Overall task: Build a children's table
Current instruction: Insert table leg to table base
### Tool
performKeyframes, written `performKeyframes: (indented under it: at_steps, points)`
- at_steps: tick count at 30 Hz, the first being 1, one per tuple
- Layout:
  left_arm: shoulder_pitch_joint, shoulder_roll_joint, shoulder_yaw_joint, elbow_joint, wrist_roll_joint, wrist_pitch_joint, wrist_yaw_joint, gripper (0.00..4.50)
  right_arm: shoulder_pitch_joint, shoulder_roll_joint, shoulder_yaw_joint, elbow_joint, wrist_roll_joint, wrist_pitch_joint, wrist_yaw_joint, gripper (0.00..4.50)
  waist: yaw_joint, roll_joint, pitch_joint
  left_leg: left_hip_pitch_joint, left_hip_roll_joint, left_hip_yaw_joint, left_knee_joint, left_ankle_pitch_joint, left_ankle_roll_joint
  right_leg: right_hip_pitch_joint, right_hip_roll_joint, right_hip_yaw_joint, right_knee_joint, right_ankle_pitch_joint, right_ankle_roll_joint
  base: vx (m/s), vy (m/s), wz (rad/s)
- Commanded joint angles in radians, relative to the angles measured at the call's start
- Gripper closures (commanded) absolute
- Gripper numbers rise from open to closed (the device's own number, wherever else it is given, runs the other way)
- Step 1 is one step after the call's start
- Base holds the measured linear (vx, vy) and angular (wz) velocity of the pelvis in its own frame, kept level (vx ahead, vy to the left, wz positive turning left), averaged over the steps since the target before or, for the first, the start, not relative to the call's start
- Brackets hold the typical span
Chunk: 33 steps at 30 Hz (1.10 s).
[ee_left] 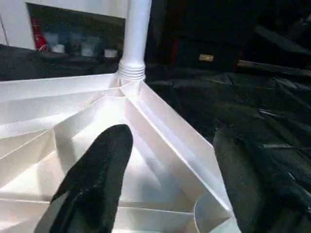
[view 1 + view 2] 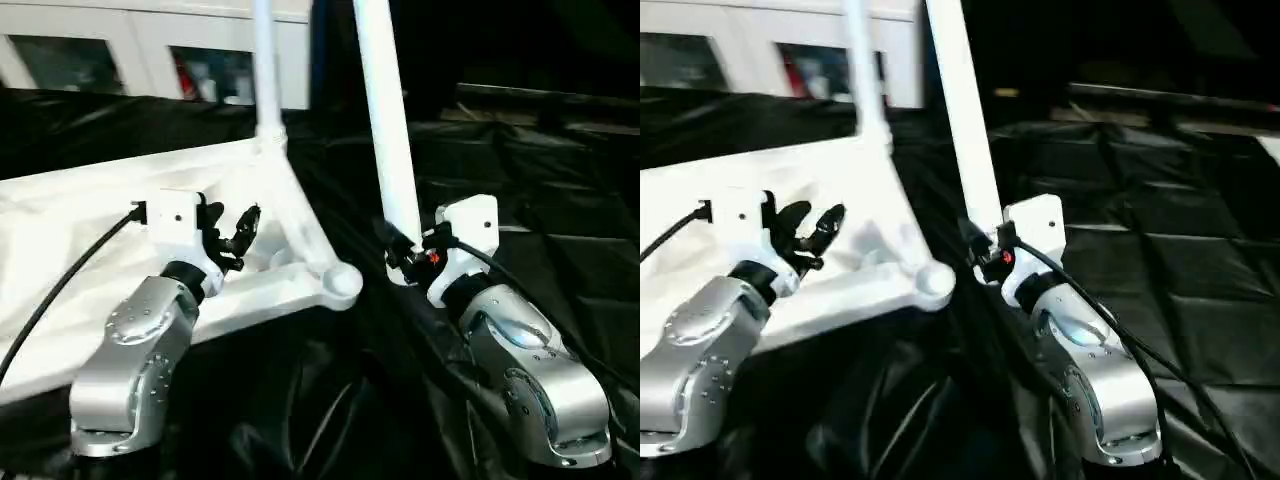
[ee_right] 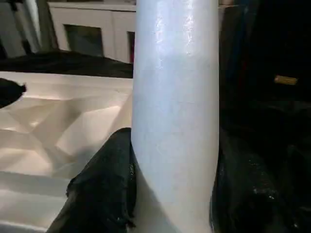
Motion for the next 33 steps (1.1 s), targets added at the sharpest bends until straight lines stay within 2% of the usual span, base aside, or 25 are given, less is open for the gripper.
performKeyframes:
  at_steps: [1,2,3,4,5,6,8,9,10,11,12,14,15,16,17,18,19,20,21,25,30,33]
  points:
    - [-0.047,0.004,-0.004,0.028,-0.003,0.029,0.004,1.27,-0.010,0.003,-0.023,-0.013,0.022,0.009,0.008,2.63,-0.005,0.005,-0.042,0.026,0.085,-0.037,-0.108,-0.307,-0.030,0.020,-0.081,0.047,-0.092,-0.454,-0.159,-0.060,-0.021,0.06]
    - [-0.063,0.001,-0.005,0.041,-0.003,0.029,0.004,1.27,-0.014,0.004,-0.026,-0.010,0.028,0.011,0.013,2.63,-0.006,0.004,-0.044,0.023,0.086,-0.039,-0.109,-0.305,-0.032,0.023,-0.083,0.046,-0.091,-0.452,-0.155,0.000,0.000,0.00]
    - [-0.110,-0.008,-0.005,0.081,-0.012,0.032,0.004,1.27,-0.025,0.009,-0.033,0.002,0.049,0.019,0.028,2.63,-0.006,-0.004,-0.048,0.013,0.085,-0.040,-0.110,-0.286,-0.029,0.031,-0.086,0.044,-0.089,-0.453,-0.147,0.000,0.000,0.00]
    - [-0.125,-0.009,-0.006,0.096,-0.008,0.038,0.010,1.27,-0.028,0.009,-0.034,0.005,0.055,0.021,0.033,2.63,-0.007,-0.008,-0.055,0.016,0.085,-0.038,-0.106,-0.270,-0.027,0.030,-0.087,0.044,-0.090,-0.447,-0.146,0.000,0.000,0.00]
    - [-0.145,-0.011,-0.007,0.116,-0.004,0.045,0.017,1.27,-0.033,0.010,-0.035,0.009,0.063,0.024,0.040,2.63,-0.006,-0.007,-0.054,0.012,0.084,-0.039,-0.107,-0.257,-0.024,0.033,-0.089,0.044,-0.088,-0.441,-0.147,0.000,0.000,0.00]
    - [-0.223,-0.017,-0.007,0.198,0.004,0.066,0.038,1.27,-0.052,0.007,-0.031,0.026,0.085,0.030,0.070,2.63,-0.006,-0.007,-0.060,0.009,0.083,-0.037,-0.104,-0.233,-0.017,0.036,-0.088,0.043,-0.086,-0.420,-0.151,0.000,0.000,0.00]
    - [-0.270,-0.037,0.011,0.241,-0.020,0.063,0.046,1.27,-0.063,0.004,-0.024,0.036,0.090,0.027,0.084,2.63,-0.001,-0.003,-0.068,0.013,0.084,-0.035,-0.102,-0.229,-0.011,0.036,-0.091,0.039,-0.086,-0.393,-0.167,0.000,0.000,0.00]
    - [-0.316,-0.057,0.027,0.272,-0.046,0.073,0.051,1.27,-0.071,0.003,-0.018,0.047,0.093,0.023,0.091,2.63,0.001,-0.004,-0.072,0.006,0.087,-0.035,-0.102,-0.198,-0.008,0.042,-0.093,0.038,-0.081,-0.341,-0.184,0.000,0.000,0.00]
    - [-0.323,-0.059,0.030,0.276,-0.049,0.076,0.051,1.27,-0.072,0.003,-0.017,0.049,0.094,0.022,0.091,2.63,0.003,-0.006,-0.081,0.006,0.088,-0.033,-0.099,-0.172,-0.004,0.045,-0.093,0.037,-0.077,-0.304,-0.196,0.000,0.000,0.00]
    - [-0.341,-0.064,0.025,0.284,-0.053,0.071,0.042,1.27,-0.075,0.002,-0.013,0.058,0.091,0.017,0.093,2.63,0.006,-0.005,-0.082,0.004,0.090,-0.031,-0.098,-0.138,0.007,0.043,-0.092,0.036,-0.073,-0.245,-0.218,0.000,0.000,0.00]
    - [-0.363,-0.073,0.023,0.290,-0.063,0.068,0.033,1.27,-0.079,0.003,-0.011,0.069,0.088,0.013,0.096,2.63,0.008,-0.006,-0.090,-0.003,0.090,-0.031,-0.095,-0.086,0.023,0.051,-0.094,0.035,-0.065,-0.183,-0.237,0.000,0.000,0.00]
    - [-0.398,-0.090,0.014,0.300,-0.076,0.064,0.020,1.27,-0.084,0.003,-0.006,0.088,0.083,0.003,0.103,2.63,0.012,-0.005,-0.096,0.000,0.090,-0.028,-0.091,-0.059,0.036,0.050,-0.093,0.032,-0.062,-0.153,-0.256,0.000,0.000,0.00]
    - [-0.424,-0.104,0.002,0.308,-0.084,0.065,0.009,1.27,-0.089,0.001,-0.003,0.104,0.078,-0.002,0.108,2.63,0.019,-0.008,-0.099,0.001,0.092,-0.023,-0.087,-0.029,0.054,0.051,-0.097,0.031,-0.058,-0.117,-0.285,0.000,0.000,0.00]
    - [-0.445,-0.112,-0.021,0.309,-0.090,0.067,-0.011,1.27,-0.095,-0.001,-0.002,0.119,0.076,0.002,0.110,2.63,0.023,-0.013,-0.103,0.000,0.095,-0.021,-0.086,-0.009,0.064,0.052,-0.096,0.029,-0.056,-0.100,-0.292,0.000,0.000,0.00]
    - [-0.451,-0.114,-0.027,0.310,-0.091,0.067,-0.016,1.27,-0.097,-0.001,-0.002,0.123,0.076,0.003,0.111,2.63,0.026,-0.013,-0.102,-0.001,0.095,-0.021,-0.086,0.001,0.067,0.054,-0.096,0.029,-0.054,-0.094,-0.294,0.000,0.000,0.00]
    - [-0.463,-0.122,-0.042,0.307,-0.099,0.068,-0.032,1.27,-0.103,-0.005,0.001,0.132,0.071,0.001,0.114,2.63,0.031,-0.018,-0.102,0.001,0.096,-0.017,-0.087,-0.006,0.069,0.051,-0.094,0.028,-0.056,-0.107,-0.292,0.000,0.000,0.00]
    - [-0.474,-0.128,-0.058,0.306,-0.105,0.069,-0.043,1.27,-0.109,-0.009,0.004,0.140,0.067,-0.003,0.119,2.63,0.037,-0.015,-0.100,0.002,0.098,-0.015,-0.088,-0.016,0.067,0.051,-0.097,0.029,-0.056,-0.124,-0.288,0.000,0.000,0.00]
    - [-0.480,-0.131,-0.066,0.308,-0.105,0.071,-0.047,1.27,-0.111,-0.011,0.006,0.145,0.067,-0.006,0.122,2.63,0.036,-0.023,-0.101,0.002,0.099,-0.012,-0.089,-0.022,0.065,0.052,-0.097,0.029,-0.058,-0.136,-0.284,0.000,0.000,0.00]
    - [-0.491,-0.141,-0.096,0.303,-0.104,0.068,-0.061,1.27,-0.116,-0.013,0.011,0.157,0.066,-0.010,0.127,2.63,0.041,-0.016,-0.102,0.006,0.100,-0.007,-0.088,-0.036,0.055,0.050,-0.097,0.028,-0.059,-0.164,-0.277,0.000,0.000,0.00]
    - [-0.504,-0.165,-0.142,0.278,-0.131,0.078,-0.097,1.27,-0.124,-0.017,0.019,0.182,0.054,-0.021,0.131,2.63,0.042,-0.017,-0.102,0.009,0.104,0.000,-0.093,-0.082,0.021,0.044,-0.093,0.029,-0.066,-0.224,-0.251,0.000,0.000,0.00]
    - [-0.518,-0.185,-0.188,0.241,-0.165,0.091,-0.151,1.27,-0.138,-0.028,0.023,0.215,0.043,-0.034,0.134,2.63,0.051,-0.019,-0.104,0.009,0.105,0.003,-0.094,-0.099,0.006,0.043,-0.094,0.029,-0.067,-0.244,-0.236,0.000,0.000,0.00]
    - [-0.528,-0.203,-0.206,0.245,-0.167,0.084,-0.160,1.27,-0.149,-0.027,0.029,0.231,0.033,-0.040,0.140,2.63,0.053,-0.016,-0.104,0.006,0.103,0.004,-0.094,-0.105,0.002,0.043,-0.095,0.029,-0.070,-0.259,-0.224,0.000,0.000,0.00]
